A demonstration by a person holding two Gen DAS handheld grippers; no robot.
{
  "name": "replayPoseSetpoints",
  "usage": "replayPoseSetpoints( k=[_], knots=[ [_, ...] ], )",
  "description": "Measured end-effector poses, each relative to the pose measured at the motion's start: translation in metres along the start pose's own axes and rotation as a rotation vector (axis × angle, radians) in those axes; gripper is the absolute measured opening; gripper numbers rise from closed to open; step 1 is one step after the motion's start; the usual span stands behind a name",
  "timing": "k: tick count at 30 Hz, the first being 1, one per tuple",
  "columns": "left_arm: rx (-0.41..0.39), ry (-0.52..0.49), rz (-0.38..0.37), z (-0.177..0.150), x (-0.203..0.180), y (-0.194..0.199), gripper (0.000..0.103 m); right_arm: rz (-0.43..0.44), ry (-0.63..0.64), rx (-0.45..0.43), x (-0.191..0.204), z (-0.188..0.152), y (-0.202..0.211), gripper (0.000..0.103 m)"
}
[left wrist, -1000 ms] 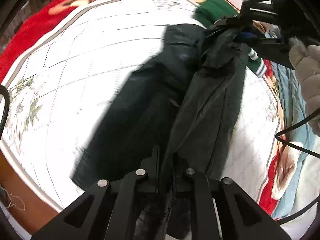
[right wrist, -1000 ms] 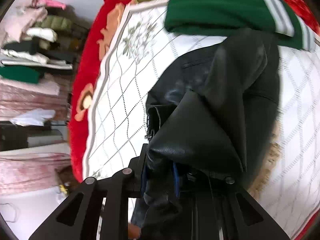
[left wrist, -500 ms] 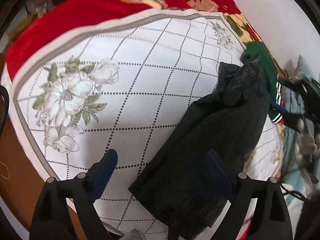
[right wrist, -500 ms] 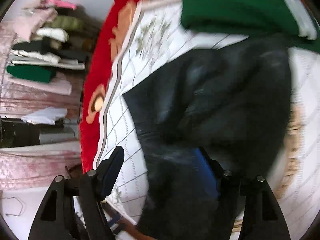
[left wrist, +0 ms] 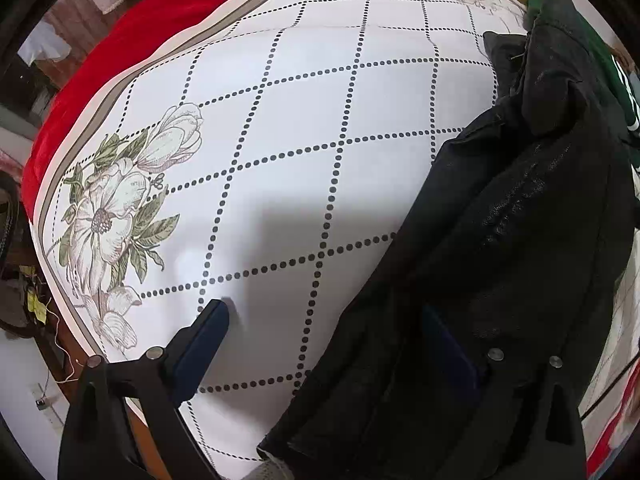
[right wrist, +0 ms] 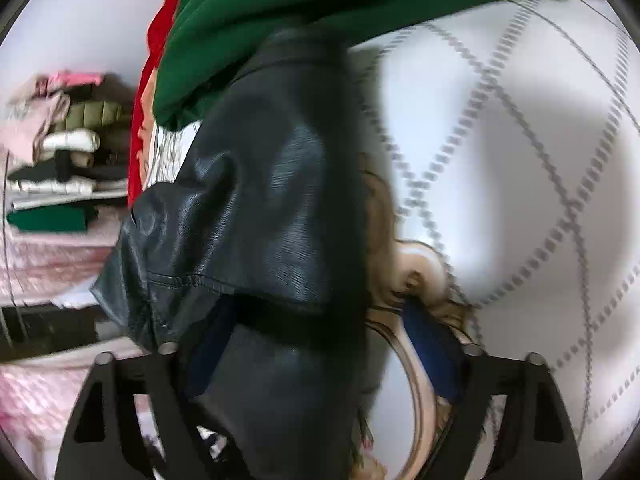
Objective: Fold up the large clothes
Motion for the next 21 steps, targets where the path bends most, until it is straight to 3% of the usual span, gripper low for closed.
replayPoseSetpoints(
  k=[2,3,6,10,13,17,20,21],
  knots=[
    [0.003,-0.021,0.015,0.002,0.000,0.000,0.099,-0.038,0.067,-0.009,0.009,-0.004,-0.001,0.075],
    [0.004,-0.034,0.026,0.003,0.000,-0.001,0.099,-0.035,0.087,-0.010,0.013,-0.009,0.001,0.058],
    [0.005,-0.067,0.050,0.009,-0.004,-0.004,0.099,-0.017,0.078,-0.026,0.011,-0.017,0.006,0.042],
    [0.001,-0.086,0.074,0.016,-0.002,-0.001,0.099,0.041,-0.056,-0.099,-0.005,-0.030,0.029,0.023],
    [-0.010,-0.082,0.093,0.029,0.004,0.008,0.099,0.043,-0.170,-0.161,-0.035,-0.062,0.066,0.020],
    [-0.025,-0.052,0.089,0.037,0.029,0.034,0.099,-0.015,-0.412,-0.184,-0.105,-0.157,0.117,0.020],
    [-0.059,-0.069,0.115,0.039,0.035,0.057,0.099,-0.087,-0.479,-0.086,-0.143,-0.228,0.131,0.030],
    [-0.067,-0.083,0.120,0.039,0.034,0.063,0.099,-0.082,-0.514,-0.039,-0.156,-0.248,0.132,0.039]
  ],
)
Point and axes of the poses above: each gripper's, at about its wrist camera, not at the fingertips, and y roughly against the way its jaws point, x to its left, z to its top, the point moved 7 cm from there along -y, roughly the way its jaws point, and after that the axes turned 1 degree about x, right-handed, at the moved point
